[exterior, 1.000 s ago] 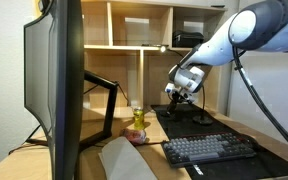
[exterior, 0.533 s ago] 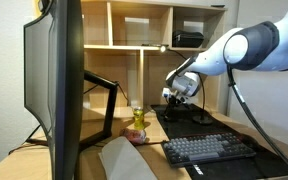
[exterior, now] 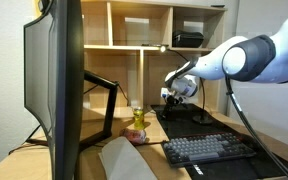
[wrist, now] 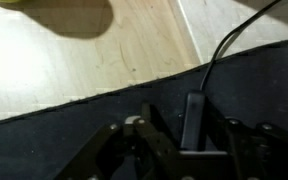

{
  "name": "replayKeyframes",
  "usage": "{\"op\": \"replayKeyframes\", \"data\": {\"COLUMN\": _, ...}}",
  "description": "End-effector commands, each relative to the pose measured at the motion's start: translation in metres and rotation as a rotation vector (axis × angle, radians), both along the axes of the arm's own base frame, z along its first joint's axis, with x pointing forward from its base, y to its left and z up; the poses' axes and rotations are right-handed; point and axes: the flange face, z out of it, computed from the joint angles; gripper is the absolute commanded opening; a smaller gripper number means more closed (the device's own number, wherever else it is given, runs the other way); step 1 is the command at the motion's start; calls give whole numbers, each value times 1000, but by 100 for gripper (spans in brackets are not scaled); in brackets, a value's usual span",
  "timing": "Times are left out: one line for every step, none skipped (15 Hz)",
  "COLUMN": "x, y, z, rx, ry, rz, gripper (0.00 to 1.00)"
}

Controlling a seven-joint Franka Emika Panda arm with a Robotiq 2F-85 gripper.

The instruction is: Turn off the desk lamp

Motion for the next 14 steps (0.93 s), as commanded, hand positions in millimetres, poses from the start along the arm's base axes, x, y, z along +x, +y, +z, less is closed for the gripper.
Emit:
{"op": "replayKeyframes", "data": {"x": 5, "y": -1, "z": 1, "rx": 11, "ry": 0, "rz": -1, "gripper": 25}}
{"op": "replayKeyframes", "data": {"x": 6, "y": -1, "z": 2, "rx": 8, "ry": -3, "rz": -2, "gripper": 17}}
{"op": "replayKeyframes", "data": {"x": 7, "y": -1, "z": 3, "rx": 6, "ry": -5, "rz": -3, "gripper": 10}}
{"op": "replayKeyframes", "data": {"x": 8, "y": -1, "z": 4, "rx": 3, "ry": -8, "rz": -4, "gripper": 3}}
{"op": "replayKeyframes", "data": {"x": 8, "y": -1, "z": 4, "rx": 0, "ry": -9, "rz": -6, "gripper": 1}}
{"op": "replayKeyframes", "data": {"x": 9, "y": -1, "z": 4, "rx": -4, "ry": -11, "rz": -6, "gripper": 5}}
{"op": "replayKeyframes", "data": {"x": 9, "y": -1, "z": 5, "rx": -12, "ry": -14, "rz": -7, "gripper": 5}}
{"op": "replayKeyframes", "data": {"x": 10, "y": -1, "z": 5, "rx": -17, "ry": -17, "rz": -6, "gripper": 5}}
{"op": "replayKeyframes", "data": {"x": 10, "y": -1, "z": 5, "rx": -24, "ry": -18, "rz": -16, "gripper": 5}}
{"op": "replayKeyframes", "data": {"x": 11, "y": -1, "z": 5, "rx": -28, "ry": -20, "rz": -29, "gripper": 45}}
{"op": "replayKeyframes", "data": {"x": 11, "y": -1, "z": 4, "rx": -26, "ry": -14, "rz": -31, "gripper": 46}}
{"op": "replayKeyframes", "data": {"x": 11, "y": 0, "z": 5, "rx": -35, "ry": -17, "rz": -45, "gripper": 51}}
{"op": "replayKeyframes", "data": {"x": 11, "y": 0, "z": 5, "rx": -38, "ry": -12, "rz": -42, "gripper": 58}}
{"op": "replayKeyframes", "data": {"x": 11, "y": 1, "z": 5, "rx": -42, "ry": 0, "rz": -39, "gripper": 65}}
